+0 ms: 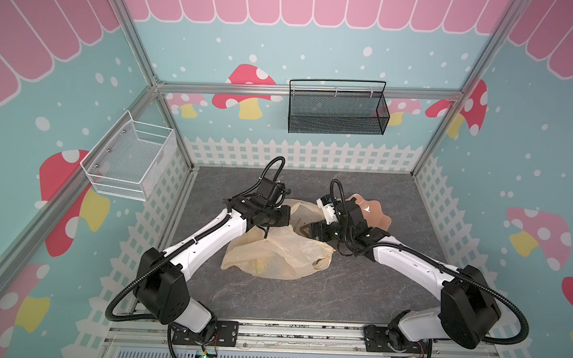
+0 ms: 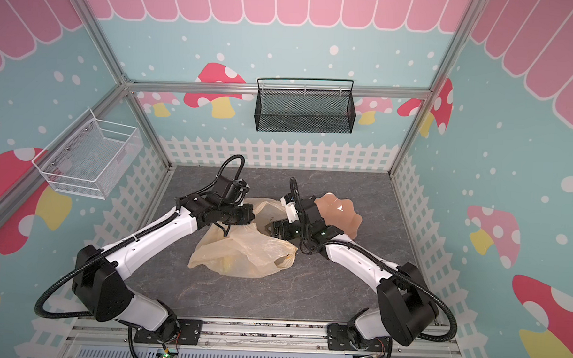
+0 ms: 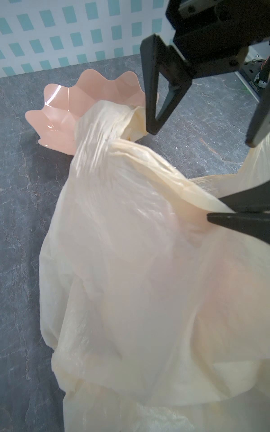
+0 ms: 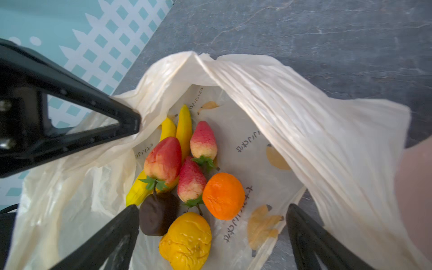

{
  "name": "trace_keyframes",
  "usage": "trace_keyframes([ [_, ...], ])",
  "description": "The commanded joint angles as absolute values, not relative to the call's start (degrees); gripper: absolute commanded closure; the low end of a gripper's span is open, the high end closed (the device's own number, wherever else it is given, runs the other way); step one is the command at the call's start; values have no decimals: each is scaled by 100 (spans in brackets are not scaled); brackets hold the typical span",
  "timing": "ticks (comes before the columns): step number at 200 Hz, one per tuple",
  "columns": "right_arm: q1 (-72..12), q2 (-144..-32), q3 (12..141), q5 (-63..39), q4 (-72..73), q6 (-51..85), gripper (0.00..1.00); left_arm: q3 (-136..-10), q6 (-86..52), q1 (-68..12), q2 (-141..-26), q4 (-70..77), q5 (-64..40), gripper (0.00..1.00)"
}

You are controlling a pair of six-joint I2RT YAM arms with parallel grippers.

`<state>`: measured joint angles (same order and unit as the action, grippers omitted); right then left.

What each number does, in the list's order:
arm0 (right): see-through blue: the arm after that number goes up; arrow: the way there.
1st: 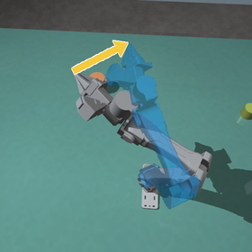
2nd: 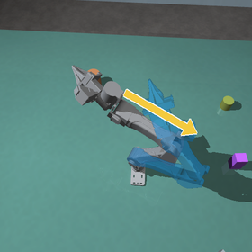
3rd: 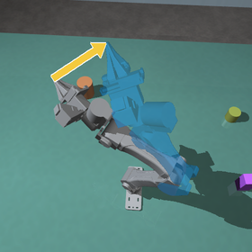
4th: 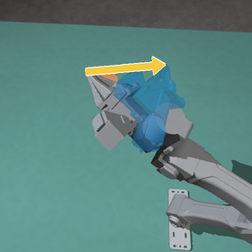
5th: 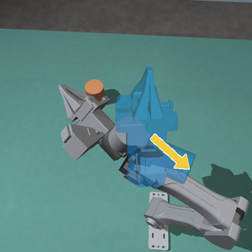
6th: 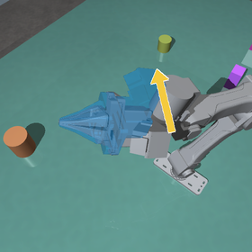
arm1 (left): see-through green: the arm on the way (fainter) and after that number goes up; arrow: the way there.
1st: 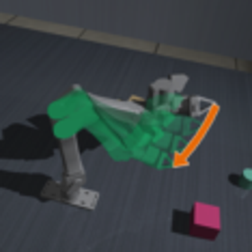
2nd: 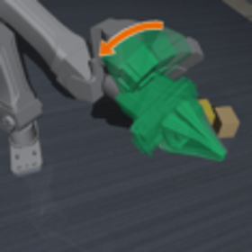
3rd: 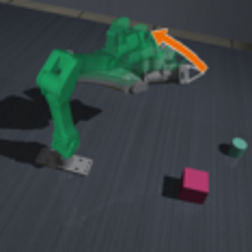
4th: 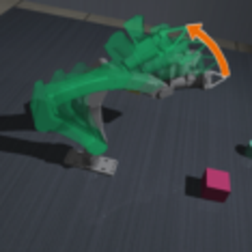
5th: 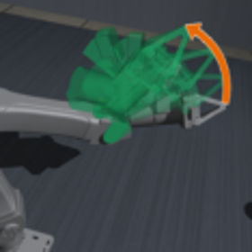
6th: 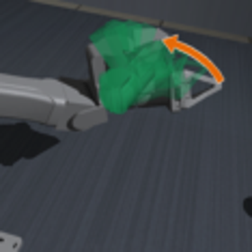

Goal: Place the fruits into the plastic bag
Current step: Place the fruit in the plastic bag.

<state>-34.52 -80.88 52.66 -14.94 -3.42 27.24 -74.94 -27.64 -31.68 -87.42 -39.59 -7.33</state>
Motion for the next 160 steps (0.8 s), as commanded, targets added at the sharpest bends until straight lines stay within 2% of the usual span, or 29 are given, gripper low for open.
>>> trace_keyframes([
  [1,-3299,-7859,5367,-1375,-730,2504,1,-7503,-2707,-3138,-8727,-3934,-782,100],
  [83,-2619,-7075,5304,-1623,-1367,2100,1,-7488,-2698,-3137,-8701,-3934,-852,100],
  [107,-2378,-7393,5357,-2112,-1564,1639,0,-7515,-2689,-3146,-8719,-3937,-896,100],
  [160,-2373,-8158,5563,-2003,-1539,1277,4,-7541,-2707,-3199,-8746,-3944,-888,100],
])
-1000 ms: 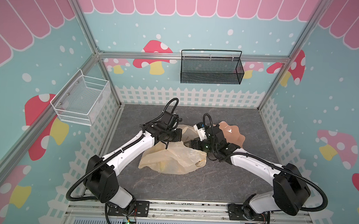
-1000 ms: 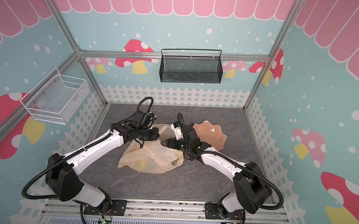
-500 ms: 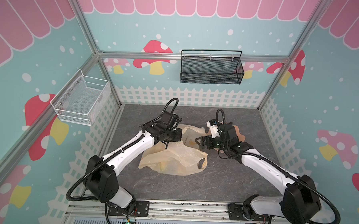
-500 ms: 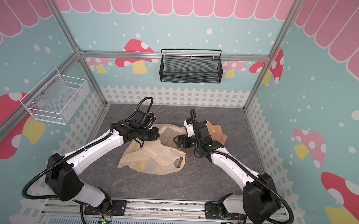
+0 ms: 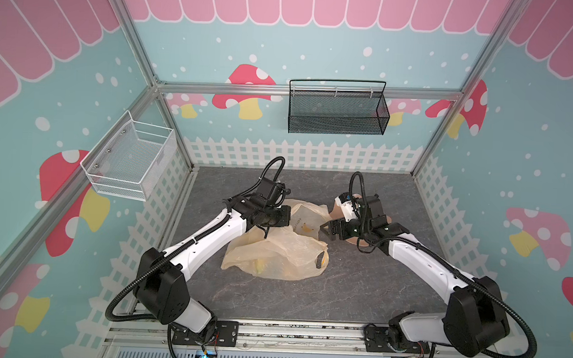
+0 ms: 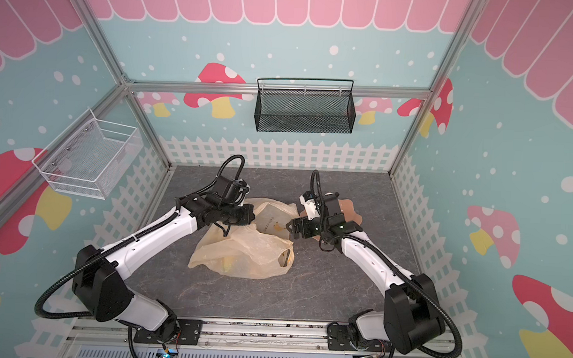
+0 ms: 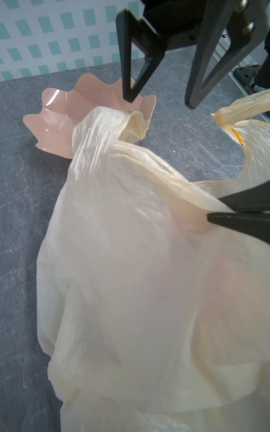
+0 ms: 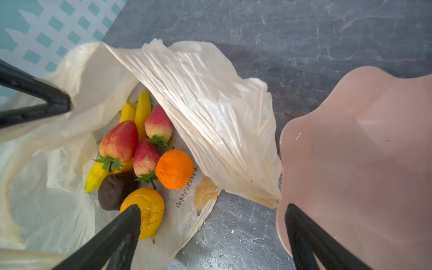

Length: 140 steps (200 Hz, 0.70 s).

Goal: Place the fruits into the plastic bag
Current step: Place the fruit in the plastic bag, then pick up the plastic bag from the center of the table.

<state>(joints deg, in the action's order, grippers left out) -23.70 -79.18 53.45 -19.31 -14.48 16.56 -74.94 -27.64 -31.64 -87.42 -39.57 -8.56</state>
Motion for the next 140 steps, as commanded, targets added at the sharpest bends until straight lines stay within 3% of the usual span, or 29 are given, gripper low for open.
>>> trace_keyframes([
  [1,-2369,-8171,5567,-1995,-1538,1276,4,-7541,-2711,-3199,-8746,-3945,-883,100],
  [72,-2373,-8655,5706,-1294,-1305,1086,15,-7559,-2698,-3250,-8728,-3944,-853,100],
  [123,-2373,-8816,5793,-1229,-1121,896,38,-7593,-2646,-3251,-8736,-3943,-934,100],
  [140,-2382,-8783,5803,-1401,-1105,803,56,-7577,-2630,-3253,-8758,-3946,-937,100],
])
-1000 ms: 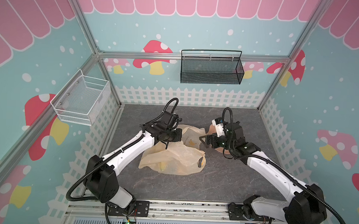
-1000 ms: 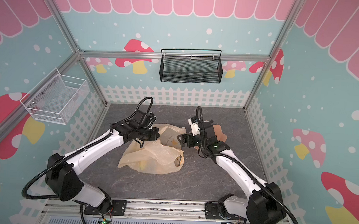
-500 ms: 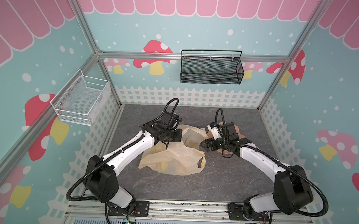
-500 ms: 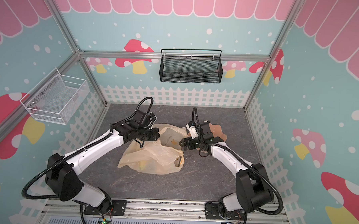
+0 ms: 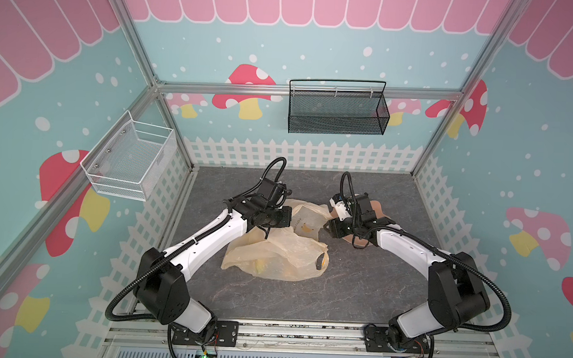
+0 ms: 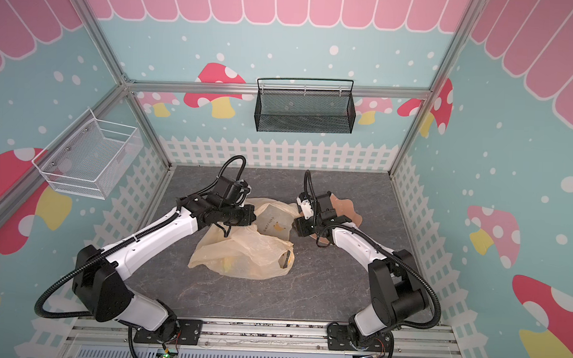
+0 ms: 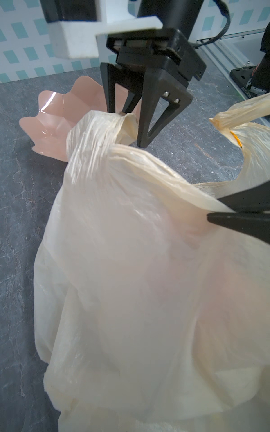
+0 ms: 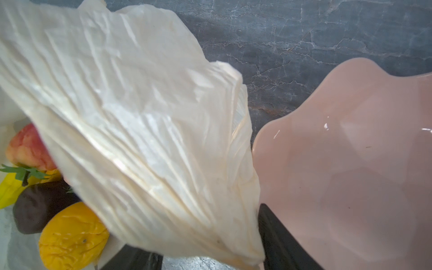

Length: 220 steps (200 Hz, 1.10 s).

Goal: Place the fruits into the plastic bag
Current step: Pick up the plastic bag from the center of the table.

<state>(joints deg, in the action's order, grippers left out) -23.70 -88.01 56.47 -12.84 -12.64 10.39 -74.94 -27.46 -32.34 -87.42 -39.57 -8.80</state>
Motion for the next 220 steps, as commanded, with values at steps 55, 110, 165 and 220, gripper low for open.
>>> trace_keyframes([
  [55,-2407,-8458,5428,-1855,-1023,859,100,-7781,-2413,-3254,-8755,-4084,-611,100],
  [110,-2524,-8072,5357,-2224,-1138,1092,100,-7928,-2599,-3252,-8504,-4097,-485,54],
  [165,-2978,-7795,5312,-2524,-1628,1639,100,-8165,-3564,-3358,-7722,-4585,-256,19],
  [220,-3019,-7552,5206,-2428,-1977,1887,100,-8323,-5523,-4850,-7189,-5669,54,18],
])
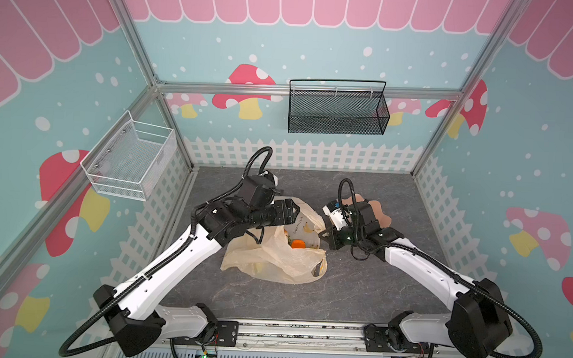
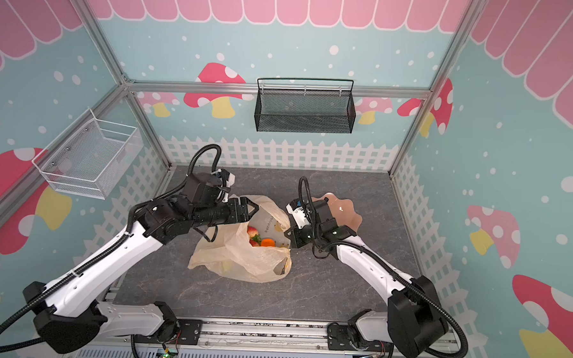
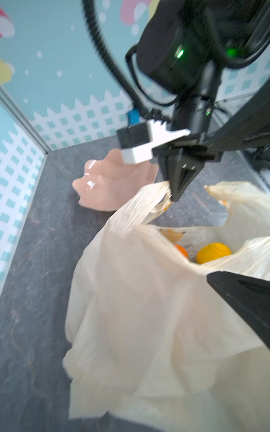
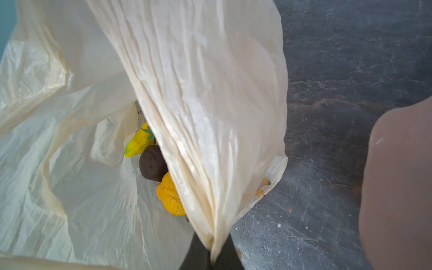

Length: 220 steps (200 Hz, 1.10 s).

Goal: Place the fruits into the plastic bag
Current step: Pick up the plastic bag from the center of the table.

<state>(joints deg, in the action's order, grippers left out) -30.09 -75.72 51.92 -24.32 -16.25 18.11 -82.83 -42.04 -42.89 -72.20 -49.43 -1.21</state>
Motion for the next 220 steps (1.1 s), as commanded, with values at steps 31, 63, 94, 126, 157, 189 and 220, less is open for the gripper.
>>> trace_keyframes([
  [31,-3015,-7600,5271,-2528,-2163,1903,100,-8088,-7157,-6013,-7295,-5689,281,21],
  [63,-3017,-7593,5265,-2696,-2273,1938,100,-8126,-8298,-6808,-7513,-5546,675,22],
  [94,-3015,-7559,5197,-2508,-2308,1964,100,-7969,-9078,-7231,-7557,-5172,938,22],
  [126,-3021,-7476,5196,-2211,-2410,2165,100,-7560,-10273,-7324,-7514,-4557,1003,23],
  [157,-3022,-7262,5009,-2146,-2209,2290,100,-7476,-11111,-7553,-7711,-4395,1606,22],
  [189,-3017,-7118,4993,-2180,-2247,2463,100,-6939,-11937,-7638,-7743,-3778,2263,22],
  [220,-3016,-7004,5018,-2186,-2353,2509,100,-6641,-12689,-7777,-7848,-3584,2518,23],
])
